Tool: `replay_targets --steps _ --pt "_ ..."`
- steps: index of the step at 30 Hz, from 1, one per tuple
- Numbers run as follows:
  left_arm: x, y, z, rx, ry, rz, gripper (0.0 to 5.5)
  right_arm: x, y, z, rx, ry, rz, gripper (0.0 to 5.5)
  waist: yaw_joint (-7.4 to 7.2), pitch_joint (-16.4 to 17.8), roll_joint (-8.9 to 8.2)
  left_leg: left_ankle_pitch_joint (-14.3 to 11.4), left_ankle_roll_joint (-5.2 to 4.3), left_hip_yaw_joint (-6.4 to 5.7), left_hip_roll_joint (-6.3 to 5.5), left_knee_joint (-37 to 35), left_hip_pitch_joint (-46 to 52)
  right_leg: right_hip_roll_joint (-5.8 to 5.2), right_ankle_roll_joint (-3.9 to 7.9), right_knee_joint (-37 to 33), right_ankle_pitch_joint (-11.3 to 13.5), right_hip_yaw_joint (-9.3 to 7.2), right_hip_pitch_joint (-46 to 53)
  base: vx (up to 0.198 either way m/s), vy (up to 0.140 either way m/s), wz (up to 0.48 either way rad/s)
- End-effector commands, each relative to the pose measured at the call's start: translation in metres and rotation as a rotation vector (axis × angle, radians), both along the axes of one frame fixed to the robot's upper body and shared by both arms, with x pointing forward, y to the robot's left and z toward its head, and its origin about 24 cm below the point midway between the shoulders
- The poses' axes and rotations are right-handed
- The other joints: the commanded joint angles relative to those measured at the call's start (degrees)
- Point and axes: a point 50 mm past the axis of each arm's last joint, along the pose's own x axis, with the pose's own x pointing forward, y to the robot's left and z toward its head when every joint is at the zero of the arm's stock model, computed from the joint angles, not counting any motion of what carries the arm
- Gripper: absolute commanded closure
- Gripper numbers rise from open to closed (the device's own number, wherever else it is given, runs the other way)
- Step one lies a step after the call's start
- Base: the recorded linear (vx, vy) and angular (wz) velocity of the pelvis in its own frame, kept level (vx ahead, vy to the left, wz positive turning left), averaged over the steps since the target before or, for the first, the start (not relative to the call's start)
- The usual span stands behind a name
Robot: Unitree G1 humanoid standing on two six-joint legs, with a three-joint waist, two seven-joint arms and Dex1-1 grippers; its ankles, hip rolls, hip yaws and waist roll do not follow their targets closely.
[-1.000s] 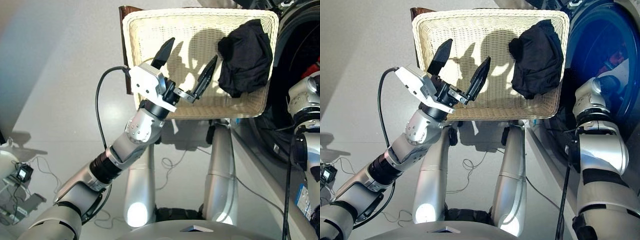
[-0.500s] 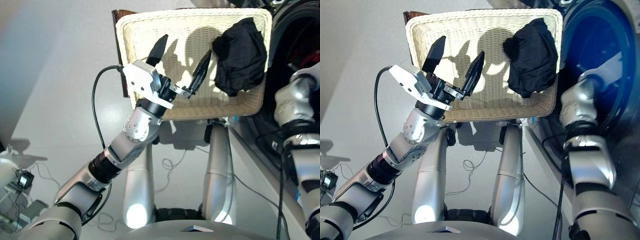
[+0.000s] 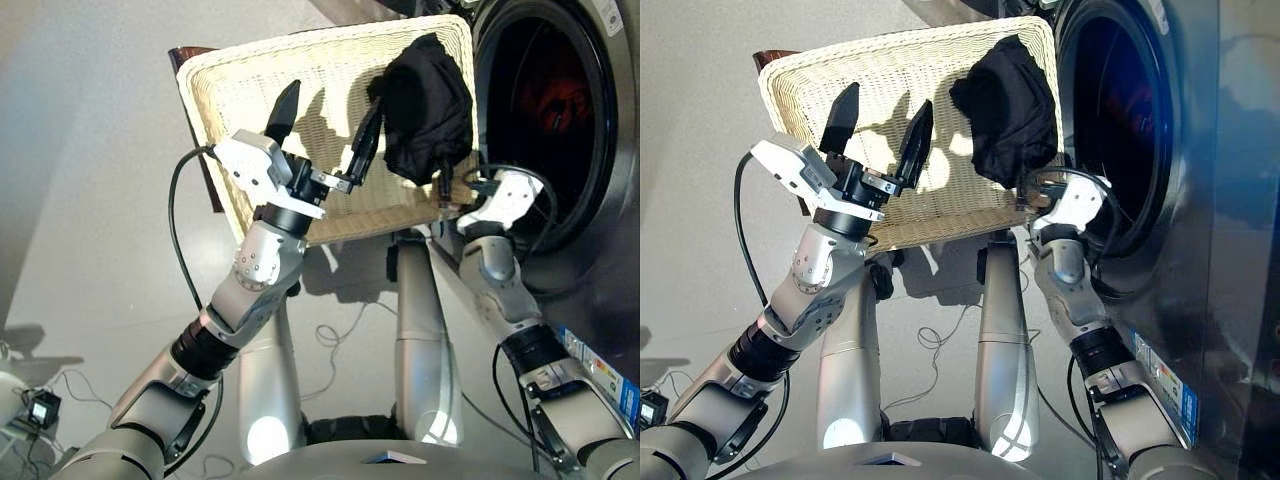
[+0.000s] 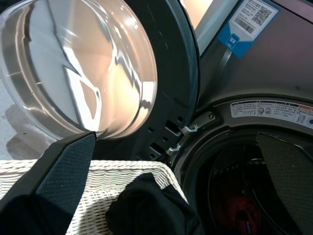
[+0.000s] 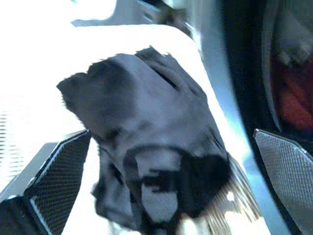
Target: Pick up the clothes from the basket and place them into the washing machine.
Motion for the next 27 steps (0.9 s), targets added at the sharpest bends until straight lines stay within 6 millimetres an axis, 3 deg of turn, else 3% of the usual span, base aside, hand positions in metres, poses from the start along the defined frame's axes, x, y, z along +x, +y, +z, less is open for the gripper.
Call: replay_targets --steps 1,15,27 --pt "-0.018 0.004 0.024 -0.045 -0.165 -0.043 0.0 0.009 0.01 0.029 -0.168 -0.116 0.004 0.0 2.27 -0.94 -0.62 -1.27 -1.41 -1.62 0.1 1.89 0.85 0.71 0.33 -1.93 -0.8 -2.7 4.3 0.0 0.0 0.0" --pt "-0.022 -0.007 0.026 -0.092 -0.139 -0.144 0.0 0.07 -0.006 0.064 -0.28 -0.011 -0.208 0.0 5.74 -0.94 1.51 -0.65 -1.59 -1.99 0.02 1.34 -0.61 0.4 -0.06 -2.15 -0.36 -3.32 3.05 0.0 0.0 0.0" --pt "-0.025 -0.014 0.033 -0.075 -0.175 -0.162 0.0 0.09 -0.031 0.047 -0.418 0.225 -0.313 0.0 7.55 -0.94 3.34 -0.69 -1.64 -2.58 -0.31 2.5 -3.82 0.11 -0.03 -1.43 -0.31 -3.76 0.29 0.0 0.0 0.0"
